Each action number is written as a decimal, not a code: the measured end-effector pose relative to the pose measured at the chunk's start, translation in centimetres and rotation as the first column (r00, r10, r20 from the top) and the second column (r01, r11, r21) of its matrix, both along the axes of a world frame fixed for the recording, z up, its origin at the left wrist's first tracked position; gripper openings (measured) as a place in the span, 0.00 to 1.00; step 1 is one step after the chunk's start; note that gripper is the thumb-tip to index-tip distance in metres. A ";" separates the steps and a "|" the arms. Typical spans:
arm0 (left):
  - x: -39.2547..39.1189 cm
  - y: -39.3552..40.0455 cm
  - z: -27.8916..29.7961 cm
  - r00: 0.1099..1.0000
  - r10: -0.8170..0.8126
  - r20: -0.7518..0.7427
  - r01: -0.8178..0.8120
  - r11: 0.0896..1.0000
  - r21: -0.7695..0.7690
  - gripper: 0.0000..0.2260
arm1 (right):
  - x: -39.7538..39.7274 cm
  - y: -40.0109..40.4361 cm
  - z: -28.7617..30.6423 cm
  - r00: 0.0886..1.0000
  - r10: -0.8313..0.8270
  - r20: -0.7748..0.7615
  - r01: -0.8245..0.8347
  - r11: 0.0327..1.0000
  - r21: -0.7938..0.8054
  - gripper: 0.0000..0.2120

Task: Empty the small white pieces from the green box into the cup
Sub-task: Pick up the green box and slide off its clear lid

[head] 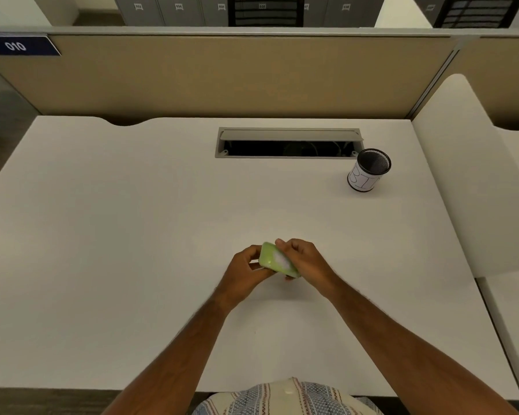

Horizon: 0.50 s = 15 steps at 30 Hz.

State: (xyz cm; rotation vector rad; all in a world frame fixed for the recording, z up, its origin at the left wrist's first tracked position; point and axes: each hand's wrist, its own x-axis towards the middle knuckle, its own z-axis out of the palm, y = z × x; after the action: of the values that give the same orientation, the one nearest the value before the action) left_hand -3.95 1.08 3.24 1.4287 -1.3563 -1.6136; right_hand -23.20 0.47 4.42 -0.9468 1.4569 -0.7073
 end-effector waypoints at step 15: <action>-0.9 -0.3 0.4 0.991 0.108 0.083 -0.100 0.990 -0.104 0.09 | 2.5 0.2 2.6 0.825 0.131 -0.550 -0.349 0.883 -0.314 0.30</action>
State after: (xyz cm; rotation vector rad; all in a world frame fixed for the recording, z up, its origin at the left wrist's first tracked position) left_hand -4.85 0.81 3.65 1.5006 -1.3680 -1.4117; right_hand -20.72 0.69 6.98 -1.7233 1.6322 -0.5918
